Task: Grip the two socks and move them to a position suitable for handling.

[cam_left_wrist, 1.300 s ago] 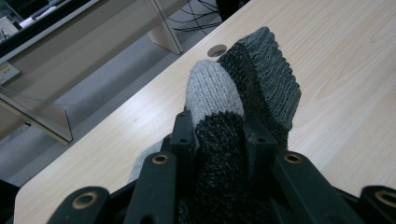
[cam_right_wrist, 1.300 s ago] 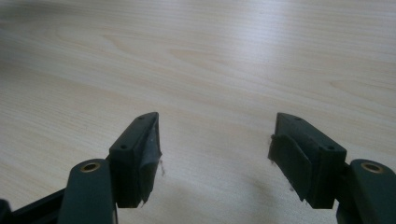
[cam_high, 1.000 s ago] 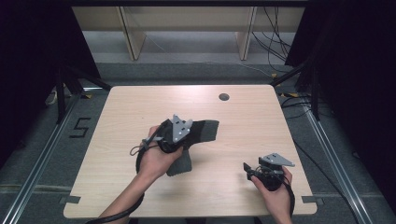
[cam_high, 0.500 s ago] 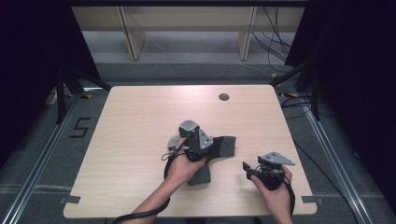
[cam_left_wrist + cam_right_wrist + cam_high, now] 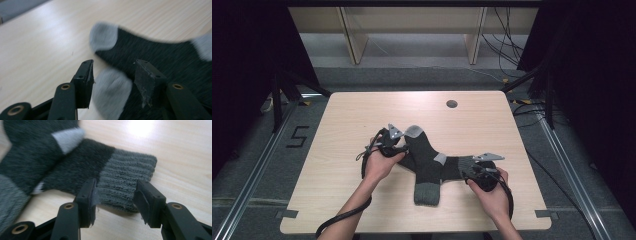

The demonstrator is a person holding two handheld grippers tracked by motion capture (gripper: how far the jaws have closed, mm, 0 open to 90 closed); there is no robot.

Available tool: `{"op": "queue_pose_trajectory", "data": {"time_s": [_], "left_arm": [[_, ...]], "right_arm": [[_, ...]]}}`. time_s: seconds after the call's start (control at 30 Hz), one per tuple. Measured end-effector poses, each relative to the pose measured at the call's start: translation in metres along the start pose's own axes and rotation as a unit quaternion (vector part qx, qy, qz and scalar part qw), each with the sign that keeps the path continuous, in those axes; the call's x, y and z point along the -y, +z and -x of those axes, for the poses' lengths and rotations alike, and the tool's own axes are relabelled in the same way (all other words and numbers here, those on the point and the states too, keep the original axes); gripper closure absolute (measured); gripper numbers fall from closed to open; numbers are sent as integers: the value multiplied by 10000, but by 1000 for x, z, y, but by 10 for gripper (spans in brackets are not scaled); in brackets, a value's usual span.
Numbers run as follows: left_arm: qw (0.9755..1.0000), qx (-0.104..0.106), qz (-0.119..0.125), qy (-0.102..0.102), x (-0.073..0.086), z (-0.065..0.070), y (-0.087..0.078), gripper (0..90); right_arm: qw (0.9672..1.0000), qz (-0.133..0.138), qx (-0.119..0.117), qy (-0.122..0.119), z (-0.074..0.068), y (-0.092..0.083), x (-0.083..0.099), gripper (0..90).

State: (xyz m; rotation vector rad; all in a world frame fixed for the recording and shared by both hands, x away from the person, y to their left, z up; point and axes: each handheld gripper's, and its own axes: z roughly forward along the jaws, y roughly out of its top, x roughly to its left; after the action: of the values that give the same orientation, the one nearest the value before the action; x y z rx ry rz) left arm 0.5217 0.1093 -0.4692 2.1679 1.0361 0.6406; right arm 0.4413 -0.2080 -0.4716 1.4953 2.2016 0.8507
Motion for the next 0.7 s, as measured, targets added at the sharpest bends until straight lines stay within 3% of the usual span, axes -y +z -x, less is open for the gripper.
{"op": "queue_pose_trajectory", "data": {"time_s": [0.1, 0.23, 0.33, 0.47, 0.53, 0.6, 0.7], "left_arm": [[9998, 35, -207, 29, 13, 0, 10, 476], [9997, 30, -229, 20, 19, 0, 16, 482], [9991, -57, -266, 310, 18, 3, 15, 505], [9991, -126, -264, 293, 19, 5, 15, 520], [9982, -242, -297, 468, 19, 5, 12, 522], [9979, -221, -321, 526, 20, 4, 9, 520], [9985, -220, -362, 358, 21, 4, 5, 477]], "right_arm": [[9999, -75, 99, 70, 2, 10, -5, 533], [9997, -165, 192, -7, 2, 15, -11, 536], [9996, -218, 179, -13, 1, 19, -12, 536], [9995, -220, 222, -95, 1, 20, -12, 532], [9993, -233, 258, -156, 0, 21, -13, 524], [9994, -243, 216, -128, 1, 22, -14, 517], [9996, -234, 104, -111, 2, 21, -15, 472]]}}
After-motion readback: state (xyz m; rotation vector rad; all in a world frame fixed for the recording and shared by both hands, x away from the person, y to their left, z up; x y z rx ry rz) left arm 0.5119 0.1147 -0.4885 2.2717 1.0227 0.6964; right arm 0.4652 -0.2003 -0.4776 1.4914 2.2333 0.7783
